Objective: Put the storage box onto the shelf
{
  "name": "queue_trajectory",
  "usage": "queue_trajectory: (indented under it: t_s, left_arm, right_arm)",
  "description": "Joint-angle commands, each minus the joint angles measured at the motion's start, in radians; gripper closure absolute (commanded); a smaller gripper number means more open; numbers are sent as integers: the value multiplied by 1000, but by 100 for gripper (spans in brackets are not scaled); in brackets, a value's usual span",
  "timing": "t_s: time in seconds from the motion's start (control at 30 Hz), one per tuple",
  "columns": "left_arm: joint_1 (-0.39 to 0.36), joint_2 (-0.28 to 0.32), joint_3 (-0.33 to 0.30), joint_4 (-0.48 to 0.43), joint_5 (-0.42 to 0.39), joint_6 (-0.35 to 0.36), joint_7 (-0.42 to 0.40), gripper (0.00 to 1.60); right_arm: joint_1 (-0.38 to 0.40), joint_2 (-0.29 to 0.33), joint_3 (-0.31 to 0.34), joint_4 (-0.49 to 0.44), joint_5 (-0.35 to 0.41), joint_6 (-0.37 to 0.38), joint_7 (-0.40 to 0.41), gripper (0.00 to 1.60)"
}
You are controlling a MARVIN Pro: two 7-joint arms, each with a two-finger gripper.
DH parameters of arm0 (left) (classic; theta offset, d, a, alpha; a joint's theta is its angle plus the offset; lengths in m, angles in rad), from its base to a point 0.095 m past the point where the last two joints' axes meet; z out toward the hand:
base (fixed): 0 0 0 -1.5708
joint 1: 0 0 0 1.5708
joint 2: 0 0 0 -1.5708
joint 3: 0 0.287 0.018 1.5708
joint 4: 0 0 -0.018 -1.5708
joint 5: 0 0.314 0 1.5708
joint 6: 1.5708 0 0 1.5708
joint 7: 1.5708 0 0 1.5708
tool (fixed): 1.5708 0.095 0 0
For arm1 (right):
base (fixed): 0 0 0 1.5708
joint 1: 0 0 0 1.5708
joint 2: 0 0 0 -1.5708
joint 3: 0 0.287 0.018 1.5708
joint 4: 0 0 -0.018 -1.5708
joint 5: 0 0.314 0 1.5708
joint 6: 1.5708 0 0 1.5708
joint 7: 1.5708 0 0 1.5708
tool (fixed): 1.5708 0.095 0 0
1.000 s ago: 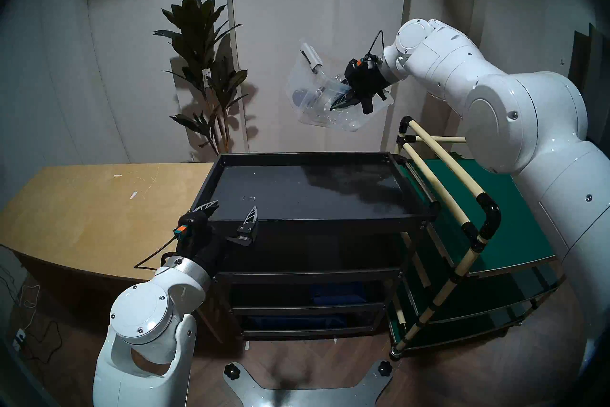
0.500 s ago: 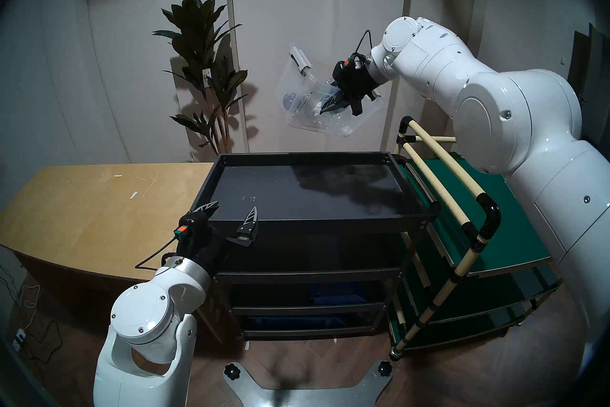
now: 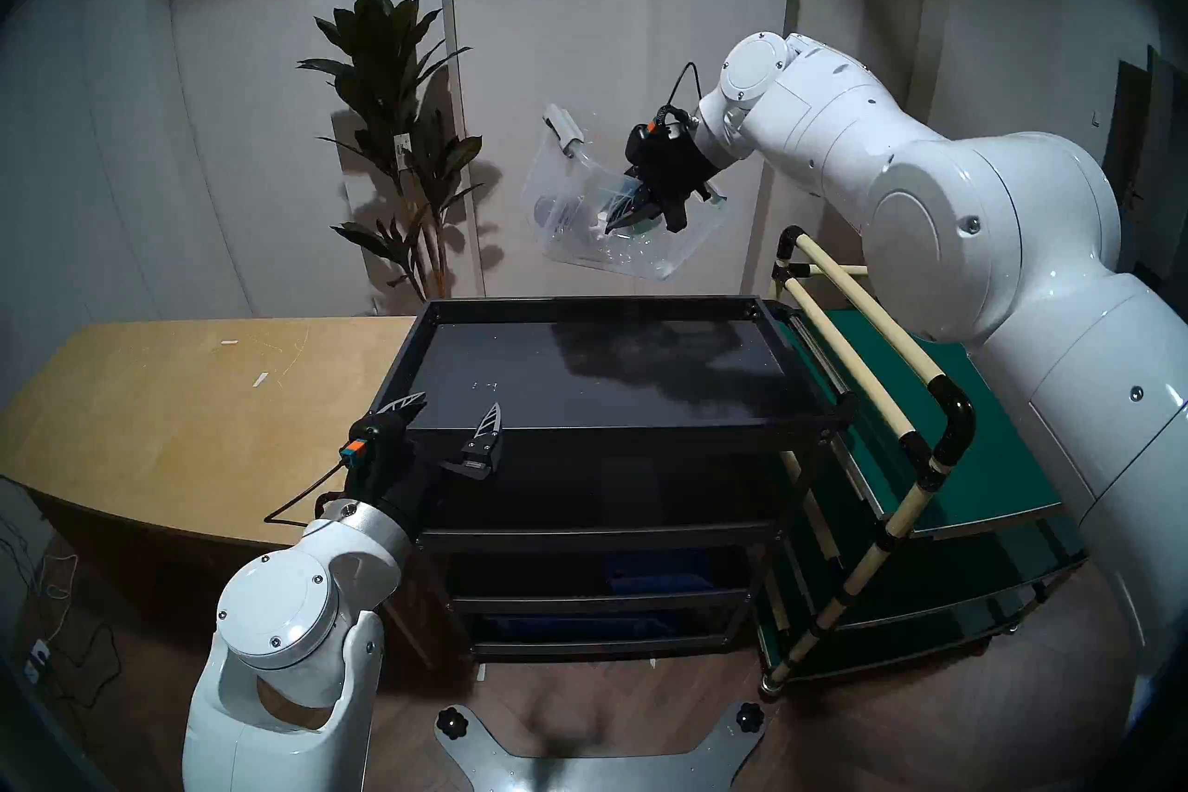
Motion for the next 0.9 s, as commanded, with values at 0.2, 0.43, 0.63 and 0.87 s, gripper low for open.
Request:
queue_trajectory:
  t_s: [0.2, 0.43, 0.63, 0.87]
  left_arm:
    - [-8, 0, 1, -12, -1, -4, -1, 0]
    - [-9, 0, 1, -9, -1, -4, -1, 0]
    - [-9, 0, 1, -6, -1, -4, -1, 0]
    - [-9, 0, 1, -1, -1, -4, -1, 0]
  right_arm:
    - [38, -25, 8, -35, 5, 47, 20, 160]
    - [33, -36, 7, -35, 0, 74, 36, 160]
    - [27, -43, 6, -35, -6, 97, 48, 160]
    - [23, -57, 5, -37, -11, 121, 61, 160]
